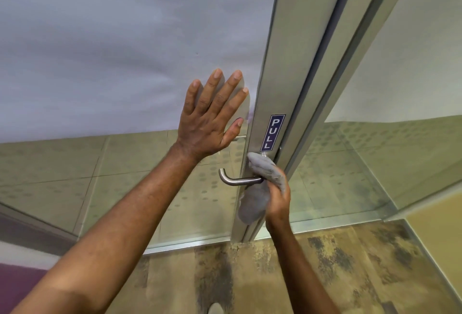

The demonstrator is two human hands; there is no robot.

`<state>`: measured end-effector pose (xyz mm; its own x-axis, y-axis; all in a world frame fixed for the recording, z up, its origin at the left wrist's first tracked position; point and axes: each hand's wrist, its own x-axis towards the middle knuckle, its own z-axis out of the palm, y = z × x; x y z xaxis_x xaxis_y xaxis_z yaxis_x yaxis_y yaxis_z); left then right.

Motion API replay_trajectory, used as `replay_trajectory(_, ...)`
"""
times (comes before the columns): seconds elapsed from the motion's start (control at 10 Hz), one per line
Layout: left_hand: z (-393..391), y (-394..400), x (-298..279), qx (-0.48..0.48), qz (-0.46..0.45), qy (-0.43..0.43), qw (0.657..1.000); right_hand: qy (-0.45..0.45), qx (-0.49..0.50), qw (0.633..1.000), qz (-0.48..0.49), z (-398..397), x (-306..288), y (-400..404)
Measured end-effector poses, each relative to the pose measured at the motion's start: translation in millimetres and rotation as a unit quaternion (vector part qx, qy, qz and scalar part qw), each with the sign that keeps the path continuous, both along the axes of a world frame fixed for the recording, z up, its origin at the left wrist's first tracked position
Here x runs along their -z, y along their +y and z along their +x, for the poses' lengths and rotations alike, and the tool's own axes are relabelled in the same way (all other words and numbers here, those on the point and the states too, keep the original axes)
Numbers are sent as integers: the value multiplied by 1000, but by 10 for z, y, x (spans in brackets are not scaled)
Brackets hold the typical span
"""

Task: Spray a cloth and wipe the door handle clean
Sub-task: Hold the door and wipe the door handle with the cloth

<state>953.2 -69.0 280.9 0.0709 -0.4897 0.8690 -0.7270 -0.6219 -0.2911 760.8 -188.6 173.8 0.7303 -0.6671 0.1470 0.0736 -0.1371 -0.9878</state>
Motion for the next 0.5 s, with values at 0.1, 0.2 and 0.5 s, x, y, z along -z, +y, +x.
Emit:
replay_trajectory(0.1, 0, 10, 11, 6, -8, 7, 1000, -56, 2, 995, 83, 0, -152, 138)
replay_trajectory(0.2, 6, 5, 6, 8, -9, 8, 1000, -21, -43, 997, 59, -37, -186, 149)
replay_trajectory(0.5, -3, 11, -22, 4, 13, 5, 1000, 20, -138, 977, 159, -194, -401, 491)
